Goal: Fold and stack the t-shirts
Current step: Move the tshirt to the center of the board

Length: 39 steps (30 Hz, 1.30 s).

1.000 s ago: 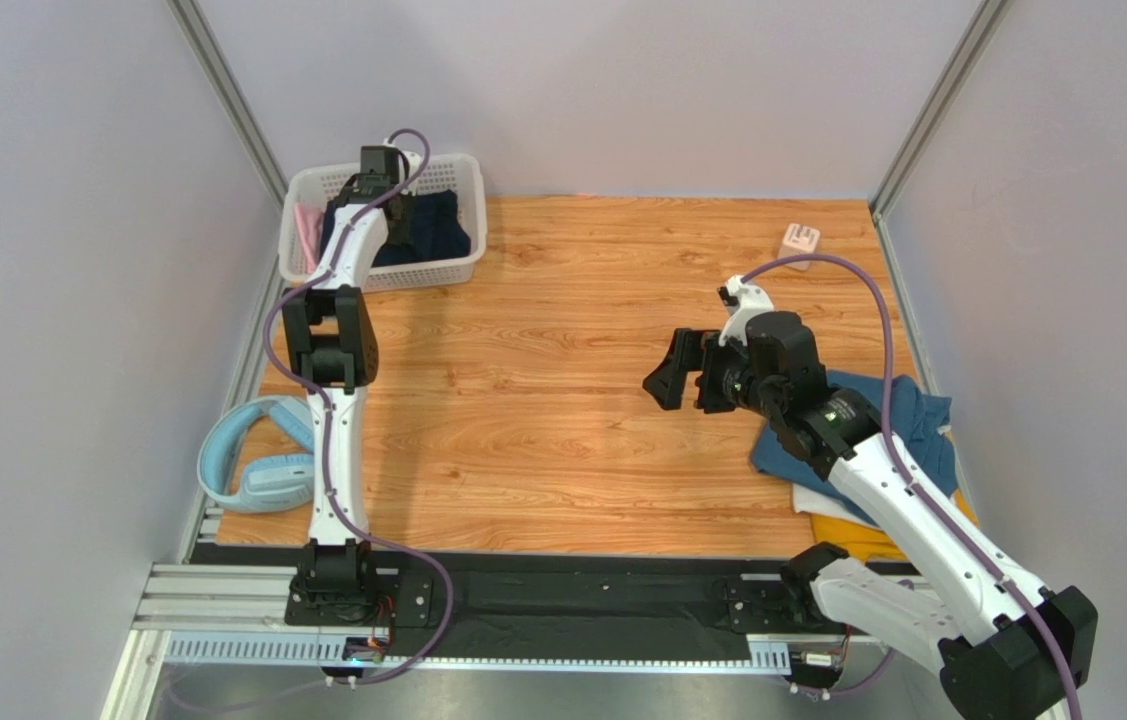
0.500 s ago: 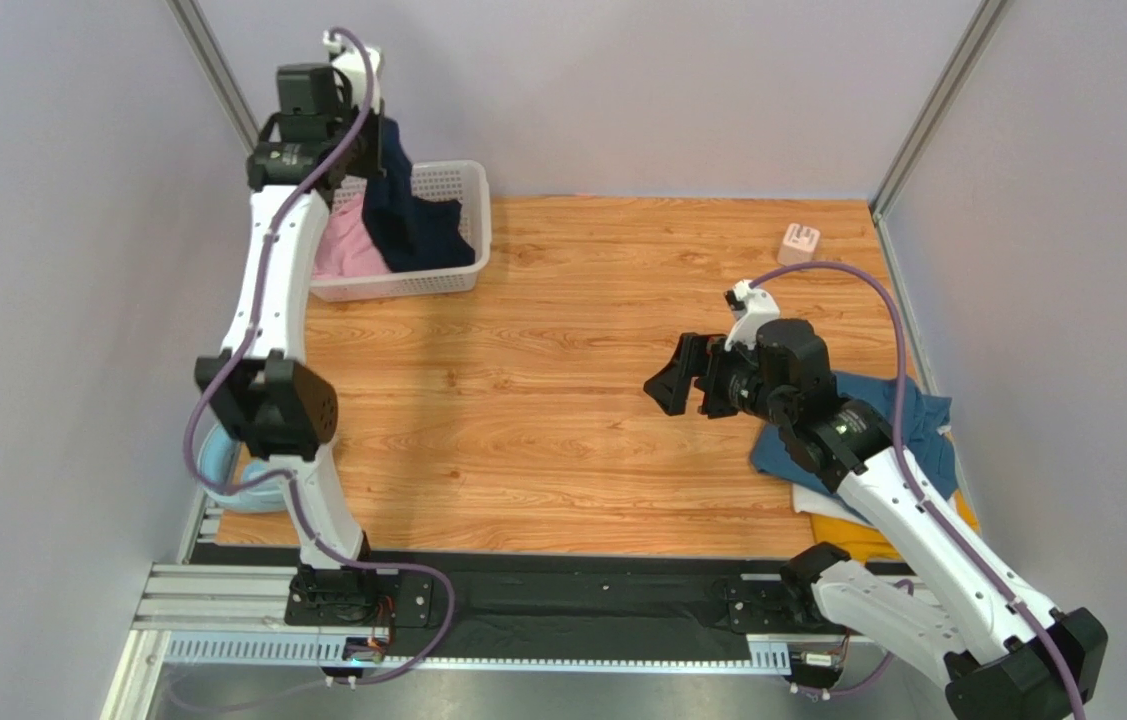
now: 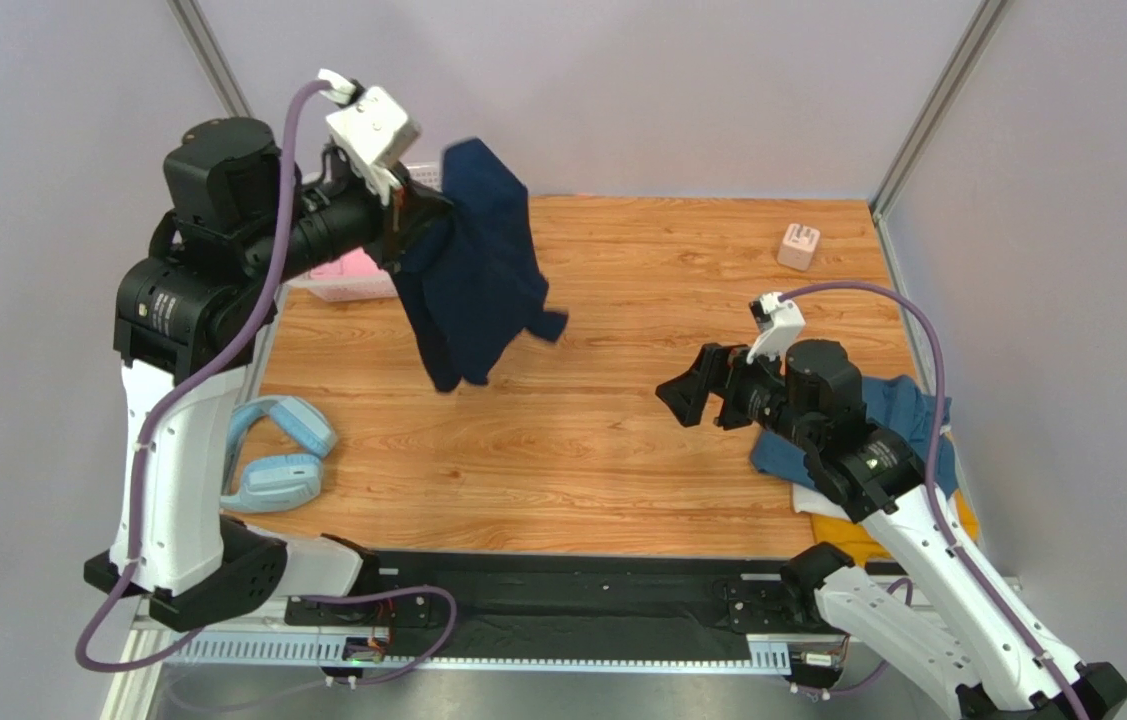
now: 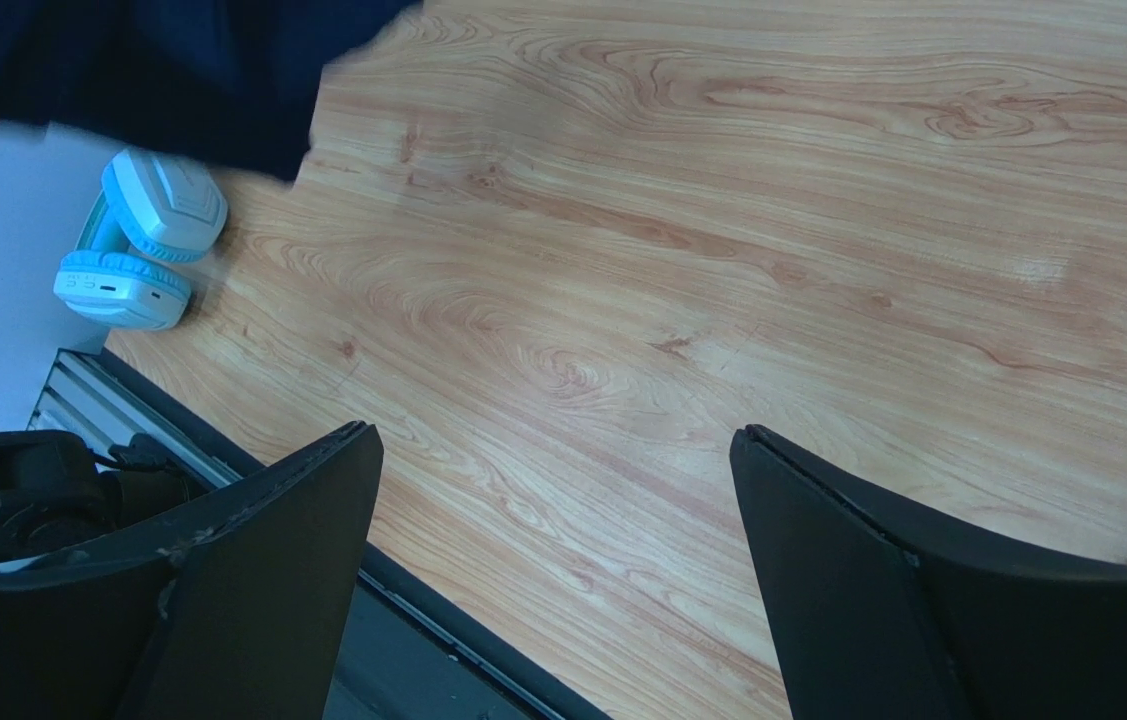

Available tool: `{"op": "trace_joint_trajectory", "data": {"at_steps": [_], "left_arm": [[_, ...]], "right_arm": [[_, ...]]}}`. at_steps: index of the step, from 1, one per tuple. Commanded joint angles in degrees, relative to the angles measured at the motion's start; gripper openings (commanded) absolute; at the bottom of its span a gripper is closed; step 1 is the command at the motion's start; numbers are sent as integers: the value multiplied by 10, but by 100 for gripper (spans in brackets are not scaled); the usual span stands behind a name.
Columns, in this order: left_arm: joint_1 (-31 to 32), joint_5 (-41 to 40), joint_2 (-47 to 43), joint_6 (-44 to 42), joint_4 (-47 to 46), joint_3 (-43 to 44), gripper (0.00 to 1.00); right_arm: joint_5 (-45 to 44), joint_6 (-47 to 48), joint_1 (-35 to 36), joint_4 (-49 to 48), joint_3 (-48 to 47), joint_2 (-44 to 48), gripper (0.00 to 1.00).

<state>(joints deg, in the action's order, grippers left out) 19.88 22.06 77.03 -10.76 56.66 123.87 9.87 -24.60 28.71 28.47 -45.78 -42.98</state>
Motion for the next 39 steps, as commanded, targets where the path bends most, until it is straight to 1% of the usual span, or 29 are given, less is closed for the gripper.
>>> {"op": "trace_joint_trajectory", "data": {"at_steps": [1,2,3,5,6,7,10,13,15,16,17,18,19,20,21,22,23,24,26,27,30,31,33,34,35,36,37,38,39], "left_arm": [[104,4,24,-41,86,59,0],[122,-18,31,-42,93,69,0],[157,-25,41,-43,101,75,0],[189,-41,50,-48,101,77,0],[228,-49,56,-51,101,84,0],[247,-71,63,-58,102,91,0],[326,-104,100,-68,104,138,0],[370,-117,127,-78,102,168,0],[372,-118,134,-73,103,157,0],[372,-133,132,-73,103,143,0],[367,-141,119,-73,102,122,0],[359,-140,109,-71,97,68,0],[347,-119,98,-65,93,36,0],[307,-103,76,-56,90,6,0],[282,-85,66,-38,86,-59,0],[250,-43,52,-30,78,-98,0],[221,-25,22,-23,67,-142,0],[163,-11,3,-21,31,-245,0],[127,-15,-52,-32,-28,-351,0],[96,-22,-67,-43,-44,-439,0],[57,-27,-97,-50,-75,-552,0],[30,-20,-101,-48,-83,-570,0],[12,-15,-106,-49,-95,-604,12],[0,-12,-104,-51,-96,-608,18],[-3,-12,-102,-53,-95,-610,26],[-6,-12,-102,-54,-95,-610,32],[-8,-17,-102,-54,-96,-610,41],[-8,-18,-102,-55,-96,-609,58],[-8,-20,-103,-54,-96,-604,64]], "right_arm": [[-12,-14,3,-2,11,18,93],[-14,-16,2,-1,14,23,93],[-14,-18,2,-1,16,26,93],[-20,-19,2,2,17,35,93],[-23,-17,3,6,18,36,93],[-27,-17,2,8,18,38,93],[-33,-15,2,13,20,41,93],[-42,-17,2,17,20,45,93],[-46,-17,3,18,20,48,93],[-48,-16,2,18,20,50,93],[-49,-16,2,18,20,50,93],[-49,-14,2,18,20,51,93],[-49,-13,2,18,20,49,93],[-49,-10,3,18,20,48,93],[-49,-8,2,19,21,46,93],[-52,-7,2,19,21,45,93],[-53,-6,2,20,24,43,93],[-53,-6,2,17,25,41,93],[-52,-5,2,12,31,38,93],[-53,-9,2,8,37,36,93],[-59,-14,2,5,41,19,94],[-65,-16,2,6,41,12,94],[-65,-15,2,6,40,-20,95],[-63,-16,2,4,40,-31,95],[-61,-17,1,0,40,-47,95],[-60,-19,2,-3,39,-75,95],[-57,-25,2,-8,39,-93,95],[-56,-29,2,-17,39,-110,95],[-51,-31,2,-26,37,-125,94]]}}
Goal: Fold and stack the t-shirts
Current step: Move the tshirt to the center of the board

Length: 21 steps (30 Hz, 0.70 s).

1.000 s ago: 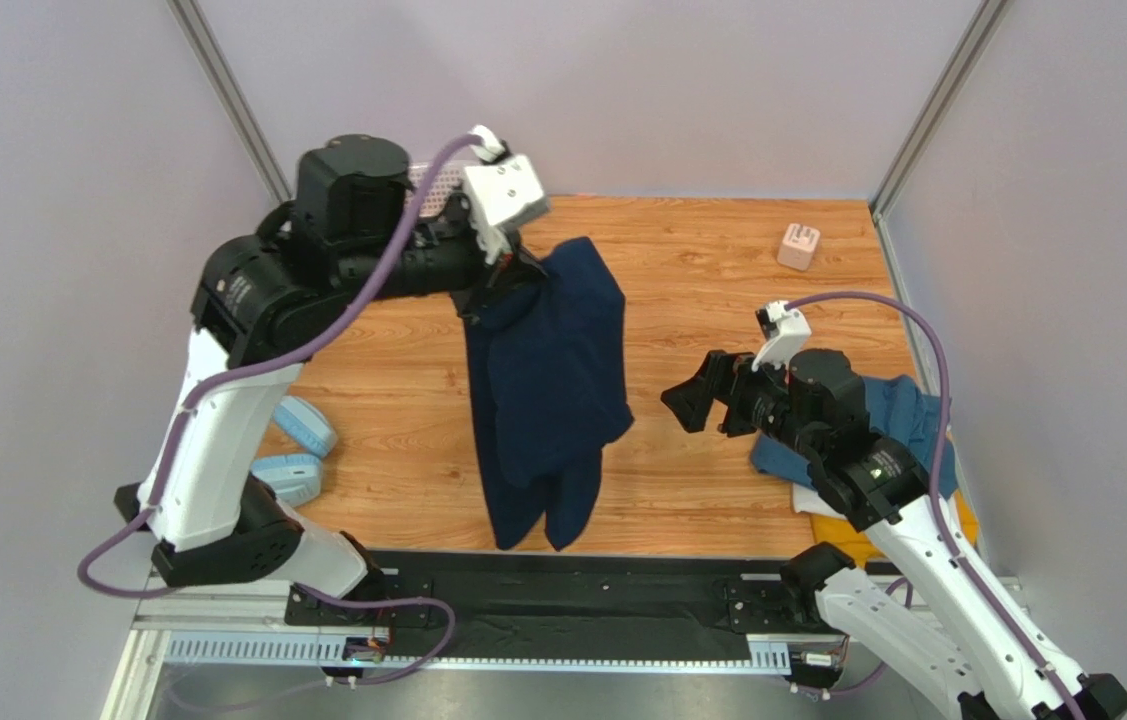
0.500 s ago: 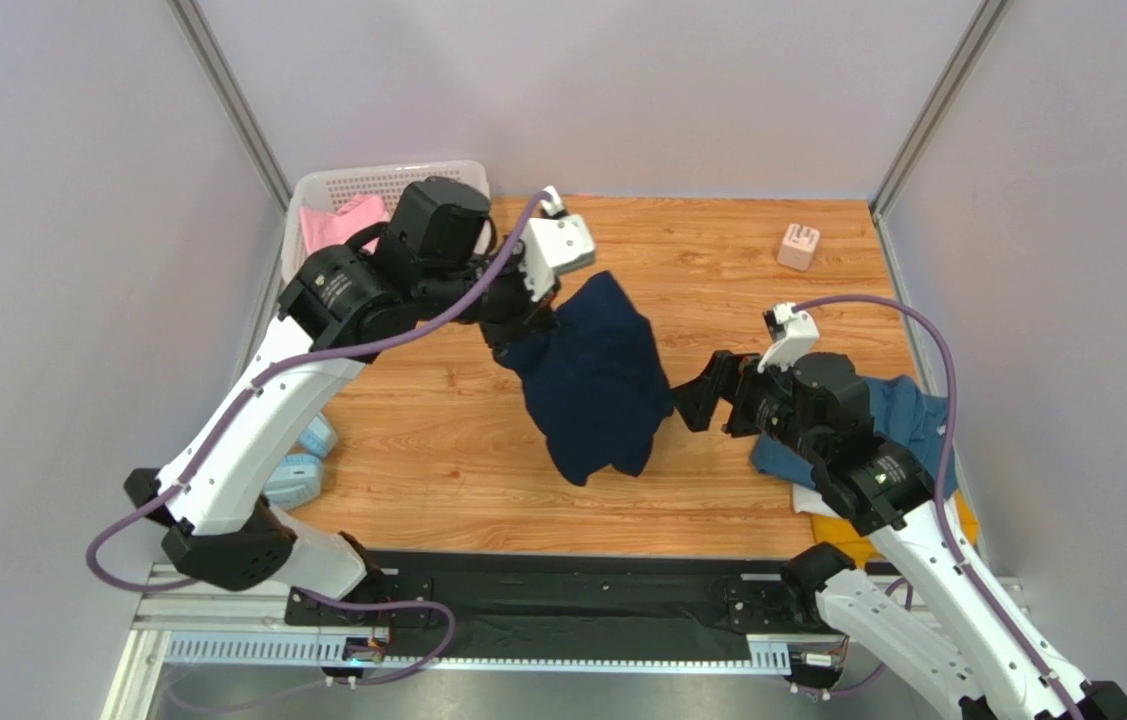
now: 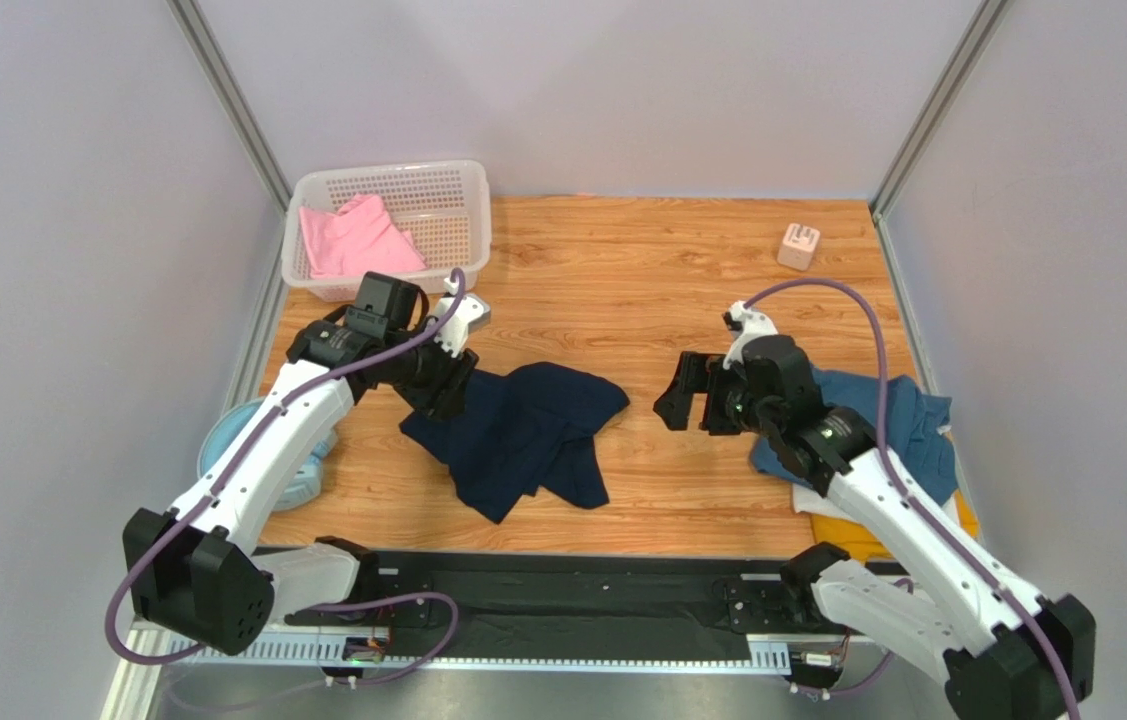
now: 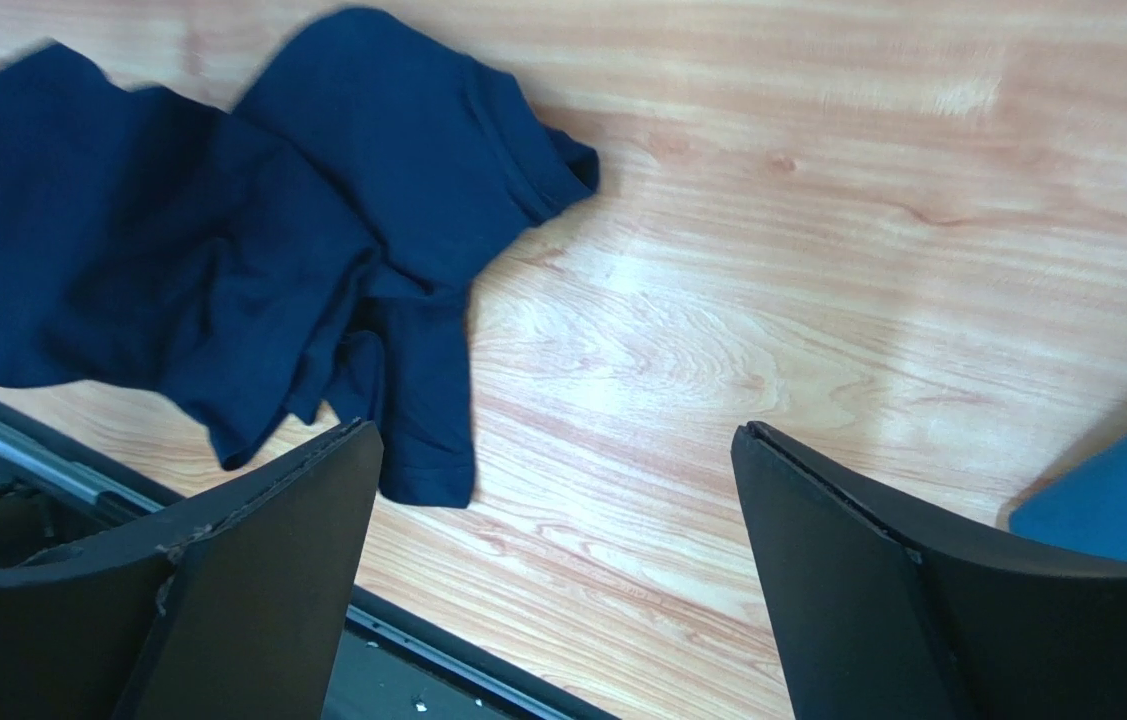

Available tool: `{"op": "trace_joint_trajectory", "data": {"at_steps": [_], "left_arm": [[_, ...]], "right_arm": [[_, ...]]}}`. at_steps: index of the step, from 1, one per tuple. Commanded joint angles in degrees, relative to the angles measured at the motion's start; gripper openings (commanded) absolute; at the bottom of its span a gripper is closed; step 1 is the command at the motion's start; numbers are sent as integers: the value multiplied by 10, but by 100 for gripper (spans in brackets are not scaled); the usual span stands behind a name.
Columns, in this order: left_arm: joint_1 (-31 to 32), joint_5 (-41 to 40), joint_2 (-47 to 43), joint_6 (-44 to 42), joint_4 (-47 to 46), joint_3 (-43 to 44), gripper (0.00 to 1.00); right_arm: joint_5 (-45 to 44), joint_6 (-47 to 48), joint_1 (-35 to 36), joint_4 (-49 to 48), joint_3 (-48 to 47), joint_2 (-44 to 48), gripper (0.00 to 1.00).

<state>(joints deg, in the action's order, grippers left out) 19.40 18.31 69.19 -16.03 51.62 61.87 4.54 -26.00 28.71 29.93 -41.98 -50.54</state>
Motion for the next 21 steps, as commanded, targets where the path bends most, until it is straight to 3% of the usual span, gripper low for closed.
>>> {"op": "trace_joint_trajectory", "data": {"at_steps": [1,2,5,9,15,21], "left_arm": [[-3,15,-27,-1,-45,19,69],[-3,14,-31,2,-45,21,80],[-3,3,-41,4,-44,33,91],[-3,-1,-59,2,-35,51,93],[1,70,-49,20,-19,55,93],[89,55,25,21,-41,31,91]], "right_arm": [[15,-18,2,-51,-1,-87,93],[17,-24,3,-70,-3,-103,93],[23,-25,2,-107,-15,-177,93],[34,-15,2,-144,-43,-257,91],[71,-10,2,-182,-101,-367,86],[93,-8,2,-198,-151,-440,84]]}}
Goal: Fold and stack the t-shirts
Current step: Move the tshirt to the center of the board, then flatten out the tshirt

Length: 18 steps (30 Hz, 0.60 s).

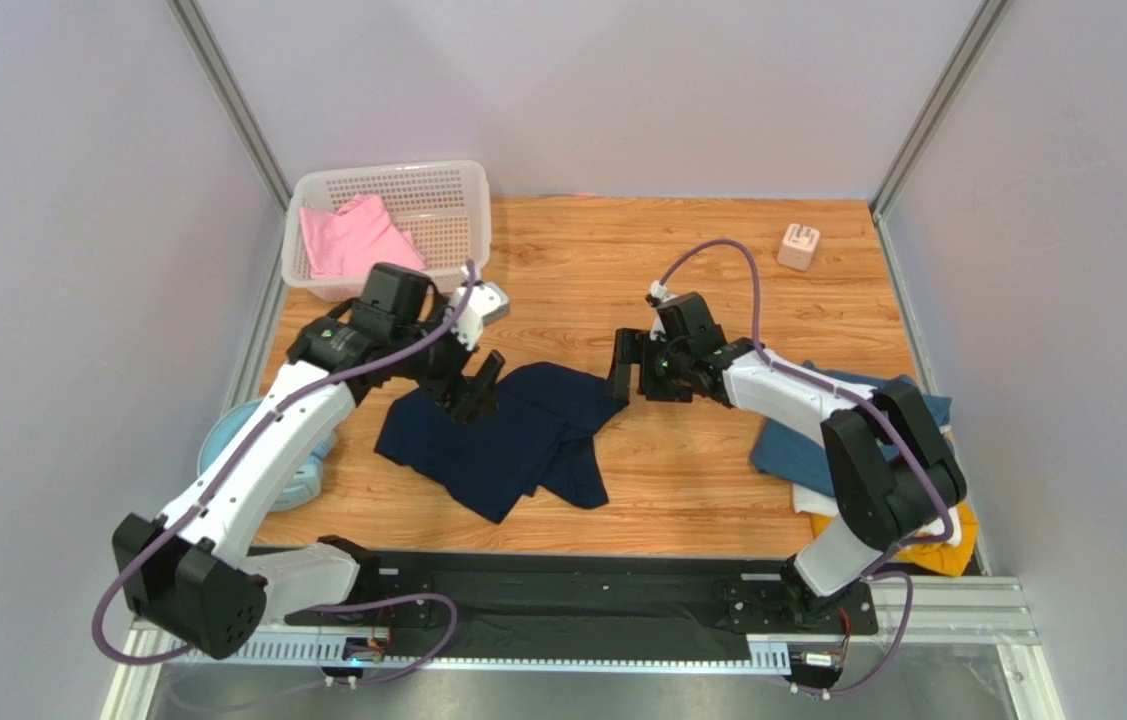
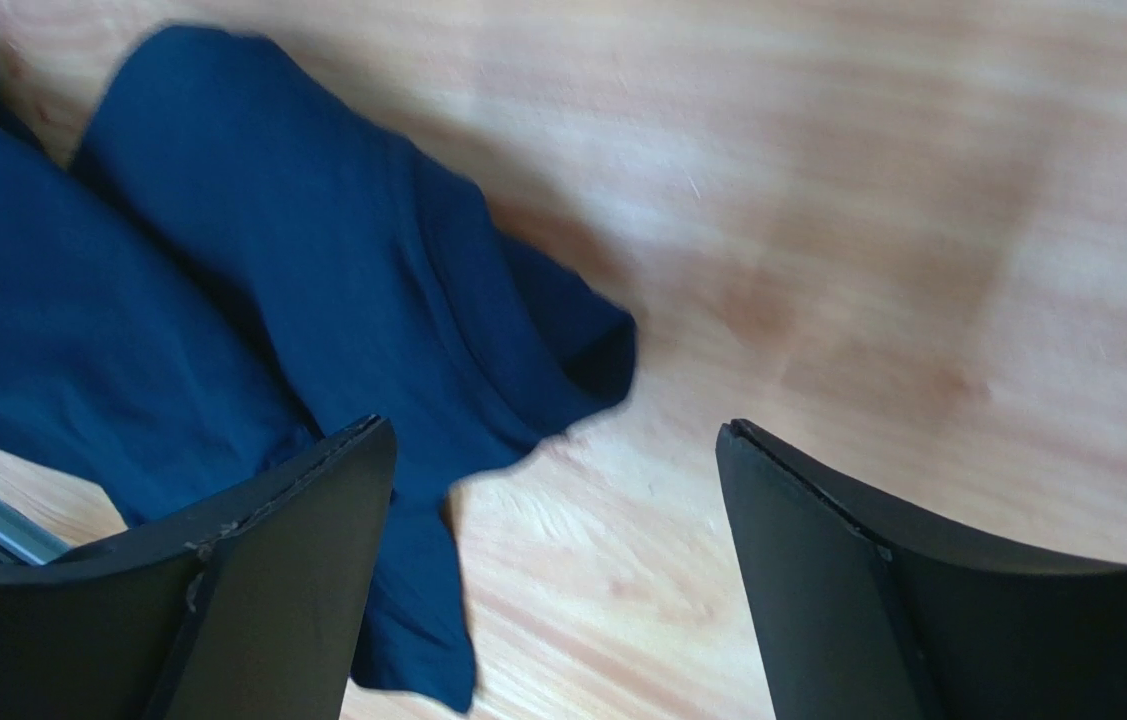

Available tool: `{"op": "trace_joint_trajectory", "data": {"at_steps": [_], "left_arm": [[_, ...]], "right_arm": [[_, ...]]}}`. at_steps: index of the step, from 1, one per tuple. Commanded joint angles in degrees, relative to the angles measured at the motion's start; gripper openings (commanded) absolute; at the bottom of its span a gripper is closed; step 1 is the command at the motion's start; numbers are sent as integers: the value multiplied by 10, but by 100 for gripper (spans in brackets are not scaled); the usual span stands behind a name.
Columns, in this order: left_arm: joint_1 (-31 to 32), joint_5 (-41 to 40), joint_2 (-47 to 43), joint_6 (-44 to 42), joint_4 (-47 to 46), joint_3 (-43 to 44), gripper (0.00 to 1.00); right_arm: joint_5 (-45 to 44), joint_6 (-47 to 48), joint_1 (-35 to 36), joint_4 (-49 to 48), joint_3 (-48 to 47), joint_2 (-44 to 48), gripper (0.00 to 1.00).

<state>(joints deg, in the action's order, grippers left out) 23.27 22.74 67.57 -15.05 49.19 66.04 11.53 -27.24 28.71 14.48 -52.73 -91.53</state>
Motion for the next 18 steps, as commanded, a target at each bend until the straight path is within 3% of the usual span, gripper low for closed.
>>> {"op": "trace_joint_trajectory", "data": {"at_steps": [1,8,14,18], "left_arm": [[76,6,64,13,-23,-10,91],[163,-35,168,9,-57,25,90],[167,-76,259,9,-96,36,88],[168,-107,298,14,-114,42,88]], "right_arm": [[27,4,2,-43,-54,-37,84],[46,-5,2,-52,-83,-95,78],[70,-18,2,-61,-88,-124,67],[83,-19,2,-62,-84,-124,48]]}}
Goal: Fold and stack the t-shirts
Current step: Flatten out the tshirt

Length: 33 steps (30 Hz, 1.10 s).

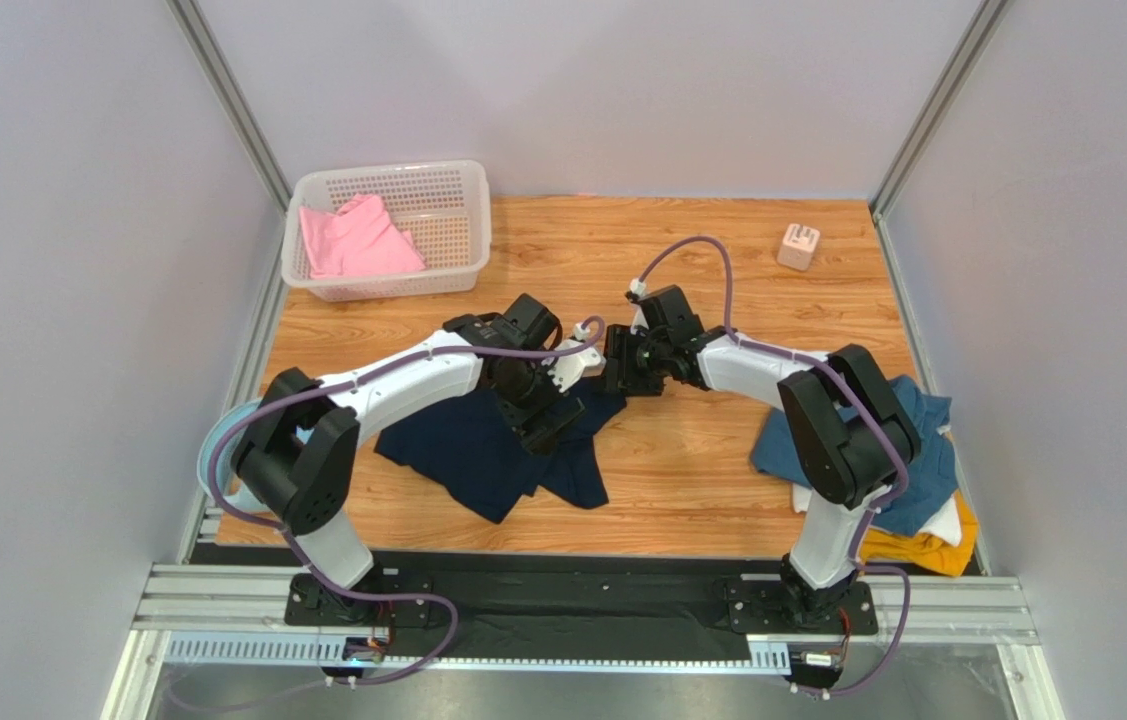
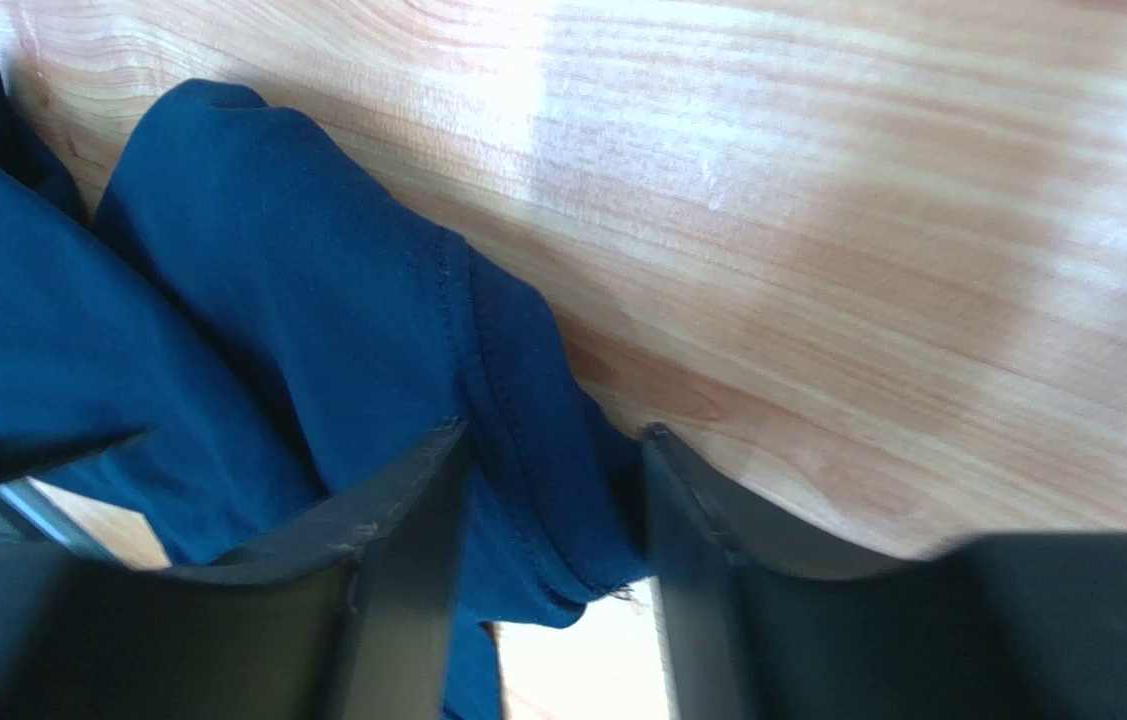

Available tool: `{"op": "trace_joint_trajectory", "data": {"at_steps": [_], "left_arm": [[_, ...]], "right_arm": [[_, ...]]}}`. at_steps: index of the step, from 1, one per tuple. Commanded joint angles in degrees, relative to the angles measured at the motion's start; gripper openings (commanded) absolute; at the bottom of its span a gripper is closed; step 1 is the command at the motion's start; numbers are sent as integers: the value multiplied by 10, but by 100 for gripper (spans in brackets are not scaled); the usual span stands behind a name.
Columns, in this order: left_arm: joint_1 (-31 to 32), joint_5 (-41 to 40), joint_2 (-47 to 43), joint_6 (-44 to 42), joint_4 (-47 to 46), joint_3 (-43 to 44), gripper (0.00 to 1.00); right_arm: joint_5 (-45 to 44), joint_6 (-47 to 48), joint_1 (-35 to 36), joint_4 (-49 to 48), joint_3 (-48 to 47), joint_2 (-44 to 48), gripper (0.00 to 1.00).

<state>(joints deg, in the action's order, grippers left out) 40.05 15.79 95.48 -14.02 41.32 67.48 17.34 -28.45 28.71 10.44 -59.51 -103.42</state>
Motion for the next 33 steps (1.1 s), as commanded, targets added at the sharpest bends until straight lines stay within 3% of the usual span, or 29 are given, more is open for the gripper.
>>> {"op": "trace_joint_trajectory", "data": {"at_steps": [1,5,12,16,18,20,21,23,27,33], "left_arm": [[0,-44,27,6,-44,26,88],[0,-79,43,9,-71,18,88],[6,-65,88,20,-76,34,88],[14,-59,117,22,-78,41,82],[17,-54,132,22,-77,44,74],[16,-52,139,24,-75,48,45],[17,-52,141,23,-71,49,22],[16,-56,137,23,-69,49,0],[7,-68,68,22,-44,59,0],[-66,-45,-76,11,90,178,0]], "right_arm": [[25,-6,2,-22,-15,0,44],[27,-4,2,-17,-11,8,21],[31,-5,2,-16,4,16,10],[32,-6,2,-16,7,18,5],[33,-6,2,-16,8,19,3],[34,-6,2,-15,8,19,2],[37,-6,2,-15,9,20,2],[38,-6,2,-15,9,22,0],[35,-3,2,-9,8,37,0],[-2,23,0,41,-11,120,0]]}}
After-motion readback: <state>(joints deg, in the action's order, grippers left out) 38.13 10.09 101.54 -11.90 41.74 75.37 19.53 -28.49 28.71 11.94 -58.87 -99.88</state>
